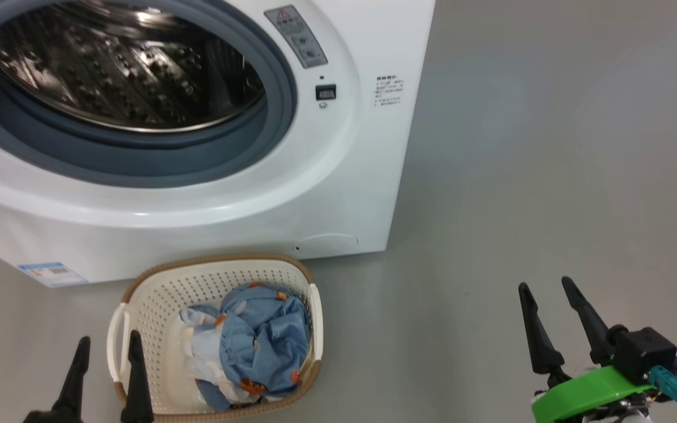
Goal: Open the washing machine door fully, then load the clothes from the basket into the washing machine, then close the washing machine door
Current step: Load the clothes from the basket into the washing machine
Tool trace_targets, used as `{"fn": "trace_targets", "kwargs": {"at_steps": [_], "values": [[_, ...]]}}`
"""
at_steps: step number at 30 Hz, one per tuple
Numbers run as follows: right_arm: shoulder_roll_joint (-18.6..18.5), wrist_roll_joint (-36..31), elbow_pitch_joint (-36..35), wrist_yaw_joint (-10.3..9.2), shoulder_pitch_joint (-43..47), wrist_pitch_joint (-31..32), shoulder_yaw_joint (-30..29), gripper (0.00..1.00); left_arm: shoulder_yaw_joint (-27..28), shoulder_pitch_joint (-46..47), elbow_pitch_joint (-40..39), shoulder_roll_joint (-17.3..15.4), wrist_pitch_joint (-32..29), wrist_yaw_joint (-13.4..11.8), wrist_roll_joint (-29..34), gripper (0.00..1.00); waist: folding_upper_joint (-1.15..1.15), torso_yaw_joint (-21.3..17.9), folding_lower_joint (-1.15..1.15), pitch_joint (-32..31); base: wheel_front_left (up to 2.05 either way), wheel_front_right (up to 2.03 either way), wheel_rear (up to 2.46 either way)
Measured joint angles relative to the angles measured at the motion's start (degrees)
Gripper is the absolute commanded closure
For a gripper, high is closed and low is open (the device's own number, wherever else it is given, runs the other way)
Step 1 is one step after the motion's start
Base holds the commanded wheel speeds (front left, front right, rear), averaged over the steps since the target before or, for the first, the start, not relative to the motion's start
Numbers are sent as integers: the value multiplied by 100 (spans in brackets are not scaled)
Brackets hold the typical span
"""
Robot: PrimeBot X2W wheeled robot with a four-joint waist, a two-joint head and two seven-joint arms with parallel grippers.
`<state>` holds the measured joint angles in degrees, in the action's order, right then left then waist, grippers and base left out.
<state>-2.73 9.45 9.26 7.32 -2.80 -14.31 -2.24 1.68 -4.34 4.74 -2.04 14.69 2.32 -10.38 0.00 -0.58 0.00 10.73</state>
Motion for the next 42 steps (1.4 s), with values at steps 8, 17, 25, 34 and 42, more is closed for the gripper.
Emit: {"fn": "trace_targets", "kwargs": {"at_steps": [8,17,25,34,42], "values": [[0,33,-18,0,-271,-1,55,0,-104,697,487,2,0,229,-97,0,0,-78,0,596,0,0,0],[-2,34,-157,0,-556,-1,74,0,-90,1655,1358,-19,1,456,-109,0,0,-182,0,1439,0,0,0],[-3,131,-293,0,-775,-1,133,0,-365,2554,2265,-350,1,499,-460,0,0,-314,0,2285,0,0,0],[-3,229,-480,0,-961,-1,191,0,-1422,3591,3524,-994,1,499,-1433,0,0,-581,0,3194,0,0,0],[-3,441,-514,0,-1047,-26,247,0,-2068,4280,4216,-1290,-375,499,-2086,0,0,-805,0,3659,0,0,0]]}}
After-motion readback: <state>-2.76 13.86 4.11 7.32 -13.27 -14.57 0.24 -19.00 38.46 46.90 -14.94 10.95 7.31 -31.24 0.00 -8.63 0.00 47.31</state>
